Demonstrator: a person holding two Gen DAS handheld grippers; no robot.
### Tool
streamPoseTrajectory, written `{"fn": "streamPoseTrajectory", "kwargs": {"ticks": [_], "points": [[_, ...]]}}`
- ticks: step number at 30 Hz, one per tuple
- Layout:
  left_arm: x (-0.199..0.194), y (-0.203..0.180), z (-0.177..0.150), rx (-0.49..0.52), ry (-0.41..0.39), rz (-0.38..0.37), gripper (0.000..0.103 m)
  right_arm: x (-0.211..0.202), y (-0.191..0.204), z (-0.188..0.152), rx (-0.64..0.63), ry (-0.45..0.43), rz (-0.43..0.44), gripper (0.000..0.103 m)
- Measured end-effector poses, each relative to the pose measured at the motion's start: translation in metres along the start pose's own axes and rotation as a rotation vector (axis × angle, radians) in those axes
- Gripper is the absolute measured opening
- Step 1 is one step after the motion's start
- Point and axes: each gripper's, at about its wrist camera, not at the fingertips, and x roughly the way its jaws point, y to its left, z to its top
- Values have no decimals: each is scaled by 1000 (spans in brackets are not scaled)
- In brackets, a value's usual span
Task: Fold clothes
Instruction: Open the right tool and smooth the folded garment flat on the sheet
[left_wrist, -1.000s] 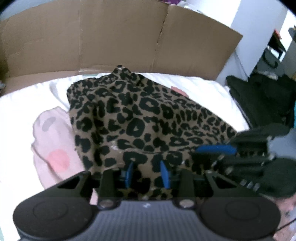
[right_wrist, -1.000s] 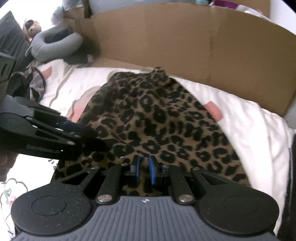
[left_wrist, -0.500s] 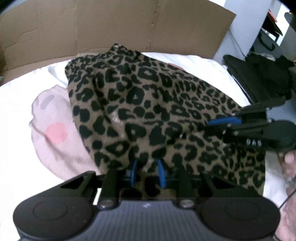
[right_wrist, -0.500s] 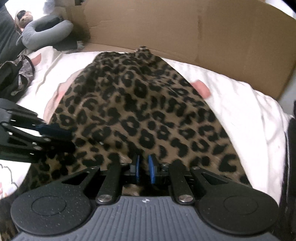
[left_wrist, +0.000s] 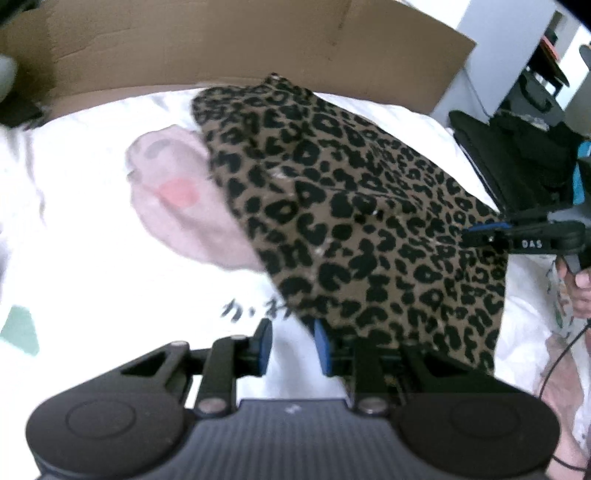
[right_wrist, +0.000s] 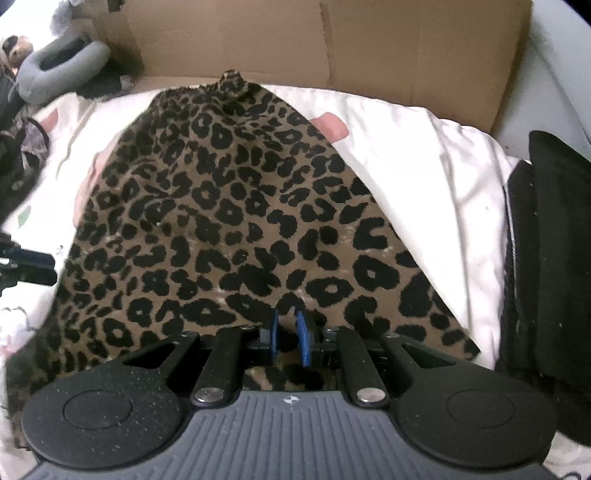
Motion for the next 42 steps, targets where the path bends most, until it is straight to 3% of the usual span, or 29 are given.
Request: {"fn": "streamPoseTrajectory", "kwargs": {"ticks": [1,3,11,17,22,24,26,37,38,41,42], "points": [[-6,3,-3,-21,0,-5,26,-4,1,0,-1,-6,9,19],[-16,9,-10,-61,2,-17,27,-10,9,-2,-17,-20,23,36],[-25,11,-37,-218,22,-93,36,-12,45,-12,-79,-46,36,59],[-11,9,-62,-315,75,-197,37,-1,54,-25,-100,-8,12,59],[-7,9,-73,-383,89,-268,36,0,50,-37,-92,20,15,60],[-5,11,-77,-424,93,-299,36,0,49,-40,-95,31,23,68],[-4,14,-83,-477,97,-330,35,0,48,-44,-98,39,28,69],[12,10,-107,-663,109,-484,31,-5,50,-49,-85,50,12,69],[13,9,-107,-666,109,-486,30,-6,50,-50,-82,50,11,70],[17,6,-108,-689,110,-496,6,-7,50,-51,-79,49,9,70],[17,7,-108,-702,111,-501,5,-7,50,-51,-83,50,7,70]]}}
